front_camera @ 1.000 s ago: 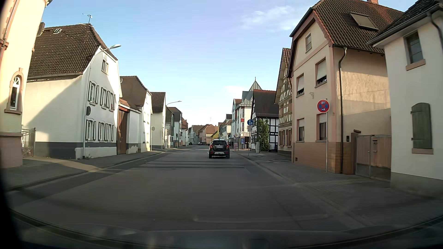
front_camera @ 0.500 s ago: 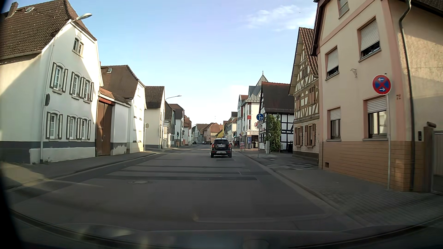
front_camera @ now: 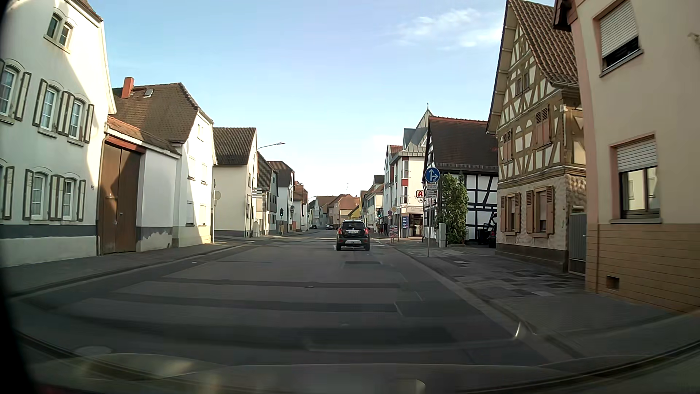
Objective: Follow the waypoints while adhering to traffic rules and regulations
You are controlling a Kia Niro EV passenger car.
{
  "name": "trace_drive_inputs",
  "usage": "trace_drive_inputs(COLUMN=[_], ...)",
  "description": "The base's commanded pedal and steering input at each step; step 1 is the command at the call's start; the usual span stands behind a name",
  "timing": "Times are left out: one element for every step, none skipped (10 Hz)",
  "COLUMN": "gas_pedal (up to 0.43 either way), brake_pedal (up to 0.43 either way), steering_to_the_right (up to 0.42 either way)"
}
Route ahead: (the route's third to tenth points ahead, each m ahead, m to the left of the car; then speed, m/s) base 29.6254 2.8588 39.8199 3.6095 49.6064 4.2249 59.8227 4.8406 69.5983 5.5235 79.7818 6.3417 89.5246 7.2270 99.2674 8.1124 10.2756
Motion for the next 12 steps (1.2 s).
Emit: trace_drive_inputs(gas_pedal=[0.000, 0.000, 0.000, 0.000, 0.000, 0.000, 0.000, 0.000, 0.000, 0.000, 0.000, 0.000], brake_pedal=[0.030, 0.030, 0.030, 0.030, 0.030, 0.030, 0.030, 0.030, 0.030, 0.030, 0.030, 0.030], steering_to_the_right=[-0.010, -0.010, -0.009, -0.009, -0.009, -0.008, -0.005, -0.005, -0.006, -0.006, -0.007, -0.008])
